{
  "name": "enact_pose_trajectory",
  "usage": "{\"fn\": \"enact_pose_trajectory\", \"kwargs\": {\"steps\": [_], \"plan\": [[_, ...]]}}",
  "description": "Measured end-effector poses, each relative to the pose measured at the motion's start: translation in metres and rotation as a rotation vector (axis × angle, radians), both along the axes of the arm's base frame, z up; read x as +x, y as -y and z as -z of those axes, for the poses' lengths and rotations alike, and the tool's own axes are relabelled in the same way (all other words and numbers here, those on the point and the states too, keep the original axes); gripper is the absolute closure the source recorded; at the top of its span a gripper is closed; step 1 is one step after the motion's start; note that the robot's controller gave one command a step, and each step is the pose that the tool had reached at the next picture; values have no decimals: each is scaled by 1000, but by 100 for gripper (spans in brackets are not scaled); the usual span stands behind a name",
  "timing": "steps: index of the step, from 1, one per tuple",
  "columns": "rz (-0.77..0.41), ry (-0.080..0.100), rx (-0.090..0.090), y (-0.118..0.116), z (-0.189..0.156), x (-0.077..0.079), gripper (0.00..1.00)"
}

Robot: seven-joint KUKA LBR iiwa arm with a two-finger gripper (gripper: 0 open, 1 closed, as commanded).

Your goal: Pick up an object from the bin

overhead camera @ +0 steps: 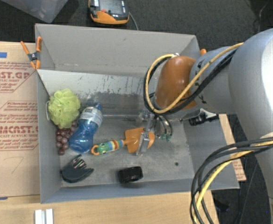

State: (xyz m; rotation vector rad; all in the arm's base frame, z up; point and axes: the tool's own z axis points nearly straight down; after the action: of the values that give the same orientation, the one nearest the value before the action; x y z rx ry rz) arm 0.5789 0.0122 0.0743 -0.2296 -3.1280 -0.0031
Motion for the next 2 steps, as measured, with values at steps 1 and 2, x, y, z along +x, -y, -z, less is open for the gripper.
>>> {"fn": "enact_pose_trajectory", "kwargs": {"steps": [1,2], "plan": [[108,24,0,-15,4,-17,0],[2,2,-2,0,-1,1,100]]}}
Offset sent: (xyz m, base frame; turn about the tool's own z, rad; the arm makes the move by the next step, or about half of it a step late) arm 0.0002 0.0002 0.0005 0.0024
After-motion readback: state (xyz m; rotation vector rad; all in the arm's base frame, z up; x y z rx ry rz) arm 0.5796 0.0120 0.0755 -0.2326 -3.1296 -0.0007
